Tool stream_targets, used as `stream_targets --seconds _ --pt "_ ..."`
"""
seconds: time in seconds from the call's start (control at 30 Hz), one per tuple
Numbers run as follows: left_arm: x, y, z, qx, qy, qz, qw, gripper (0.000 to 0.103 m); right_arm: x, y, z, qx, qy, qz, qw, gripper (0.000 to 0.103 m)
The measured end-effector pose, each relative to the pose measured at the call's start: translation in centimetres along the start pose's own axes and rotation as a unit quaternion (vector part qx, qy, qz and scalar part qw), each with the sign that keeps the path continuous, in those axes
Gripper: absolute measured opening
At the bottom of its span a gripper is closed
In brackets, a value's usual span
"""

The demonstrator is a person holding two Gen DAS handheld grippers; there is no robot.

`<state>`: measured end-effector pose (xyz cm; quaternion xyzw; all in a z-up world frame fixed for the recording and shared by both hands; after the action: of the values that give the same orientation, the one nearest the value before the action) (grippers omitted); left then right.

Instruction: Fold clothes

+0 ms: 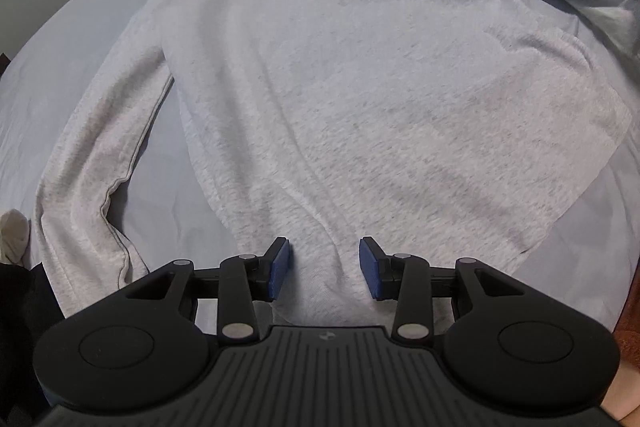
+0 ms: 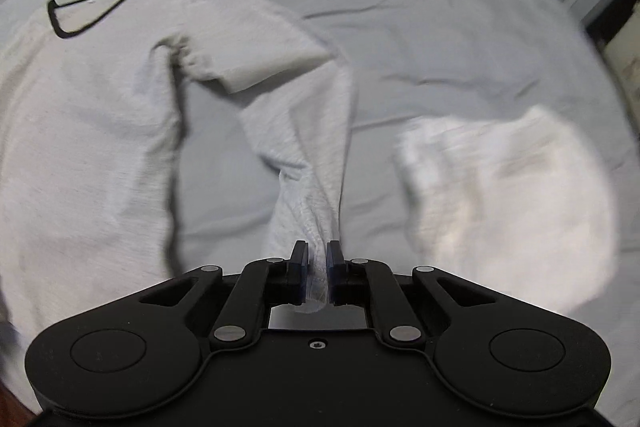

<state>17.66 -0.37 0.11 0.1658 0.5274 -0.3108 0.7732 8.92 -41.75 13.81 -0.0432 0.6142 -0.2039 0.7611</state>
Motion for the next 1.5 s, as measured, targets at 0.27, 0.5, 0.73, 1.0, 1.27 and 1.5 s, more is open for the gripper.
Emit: stream_targets --seconds 0.27,0.5,0.73,1.0,1.27,1.5 --pt "-0.2 0.0 0.0 0.0 0.002 -0.002 1.0 0.037 -2.6 -3.2 -1.5 -0.138 -0.031 -0.089 0.986 0.008" --pt "-1.4 0.2 0.3 0.012 0.005 -0.008 0.9999 0.037 0.1 -0.2 -5.0 -0.23 -0.025 -0.066 0.971 0.008" --pt "-3.6 0.7 -0.3 0.05 0.018 -0.01 0.9986 0.037 3.6 4.8 -6.7 -0.258 0.021 -0.015 0.966 0.014" --pt "-4.3 -0.1 -2.7 0.131 0.057 -0.048 0.9886 0.046 1.0 8.0 -6.4 -0.281 -0.02 0.043 0.959 0.029" --pt "-2.3 -0.1 -3.9 0.136 0.068 -0.038 0.9876 0.048 1.4 11.2 -7.9 -0.32 -0.019 0.088 0.943 0.029" --pt "-1.4 0.9 -3.7 0.111 0.054 -0.031 0.9919 0.022 2.7 12.1 -8.6 -0.304 -0.002 0.123 0.945 0.032"
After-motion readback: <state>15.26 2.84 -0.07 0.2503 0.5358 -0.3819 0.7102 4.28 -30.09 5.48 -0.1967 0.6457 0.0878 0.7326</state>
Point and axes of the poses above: each gripper's, at about its wrist camera, not at the fingertips, and x roughly the way its jaws point, y to its left, z to its top, the point moved 1 cm from there along x, roughly the way its jaws point, and after that the axes turned 11 degrees about -z, right-handed, at the moved point
